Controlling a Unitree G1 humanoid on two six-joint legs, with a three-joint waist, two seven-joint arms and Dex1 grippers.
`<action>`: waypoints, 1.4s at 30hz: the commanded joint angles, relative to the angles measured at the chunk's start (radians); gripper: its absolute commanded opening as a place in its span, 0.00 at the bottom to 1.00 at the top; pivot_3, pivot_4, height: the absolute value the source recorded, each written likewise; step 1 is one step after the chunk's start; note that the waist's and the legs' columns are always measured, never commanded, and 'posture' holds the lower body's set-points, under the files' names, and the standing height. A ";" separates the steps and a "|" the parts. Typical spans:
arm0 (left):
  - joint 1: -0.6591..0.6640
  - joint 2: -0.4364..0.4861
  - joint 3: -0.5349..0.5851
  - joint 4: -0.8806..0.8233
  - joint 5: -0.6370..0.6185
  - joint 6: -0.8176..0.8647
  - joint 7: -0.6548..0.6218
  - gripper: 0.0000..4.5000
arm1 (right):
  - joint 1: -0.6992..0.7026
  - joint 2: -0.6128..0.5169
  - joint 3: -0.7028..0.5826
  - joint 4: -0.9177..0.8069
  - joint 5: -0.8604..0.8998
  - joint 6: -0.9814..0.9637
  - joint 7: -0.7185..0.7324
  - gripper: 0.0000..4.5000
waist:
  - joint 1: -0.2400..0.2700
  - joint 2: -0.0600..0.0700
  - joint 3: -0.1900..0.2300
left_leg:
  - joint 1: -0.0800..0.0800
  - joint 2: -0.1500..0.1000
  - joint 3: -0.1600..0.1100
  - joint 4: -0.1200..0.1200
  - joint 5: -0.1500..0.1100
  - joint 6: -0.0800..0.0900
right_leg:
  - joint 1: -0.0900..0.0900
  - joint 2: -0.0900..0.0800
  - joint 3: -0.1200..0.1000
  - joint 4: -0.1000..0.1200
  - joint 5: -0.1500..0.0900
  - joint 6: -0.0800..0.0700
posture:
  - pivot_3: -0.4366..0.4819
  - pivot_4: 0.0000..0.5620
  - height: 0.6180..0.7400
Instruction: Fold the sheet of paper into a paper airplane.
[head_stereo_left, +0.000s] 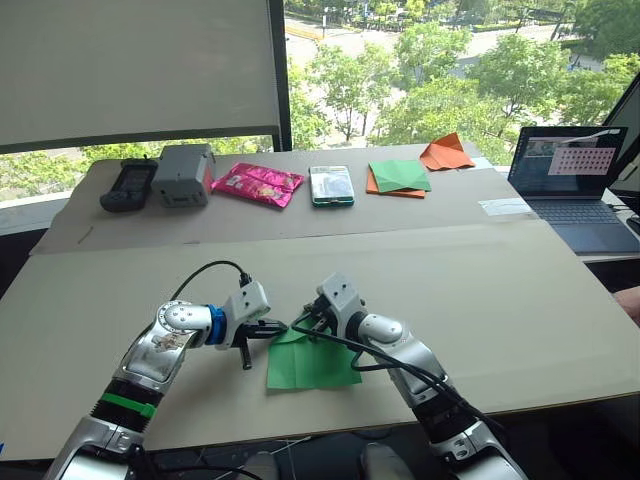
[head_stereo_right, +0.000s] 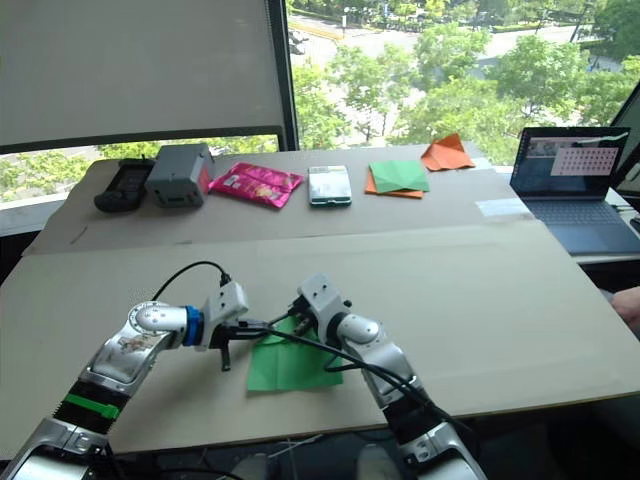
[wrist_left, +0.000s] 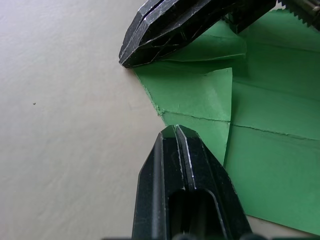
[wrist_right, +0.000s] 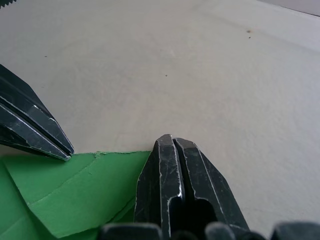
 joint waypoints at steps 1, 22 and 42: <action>0.060 0.037 -0.029 0.004 0.015 0.041 -0.021 0.00 | 0.011 -0.003 0.003 0.018 -0.012 0.035 -0.007 0.00 | 0.000 0.000 0.000 | 0.000 0.000 0.000 0.000 0.000 0.000 | 0.000 0.000 0.000 0.000 0.000 0.000 | 0.48 0.27 0.93; 0.067 0.084 0.084 -0.136 -0.110 0.143 -0.014 0.00 | 0.002 0.009 -0.013 -0.018 0.005 0.008 -0.003 0.00 | -0.001 0.001 -0.001 | -0.003 0.000 0.000 -0.001 -0.001 -0.001 | -0.005 -0.001 0.000 0.000 -0.001 -0.001 | 0.48 0.27 0.93; -0.072 -0.058 -0.049 0.138 -0.047 -0.039 -0.035 0.00 | 0.047 -0.061 -0.073 -0.314 0.050 0.123 0.019 0.00 | 0.013 -0.002 0.005 | -0.009 0.000 0.000 0.000 0.004 0.007 | -0.009 0.001 0.001 0.000 0.000 -0.001 | 0.48 0.27 0.93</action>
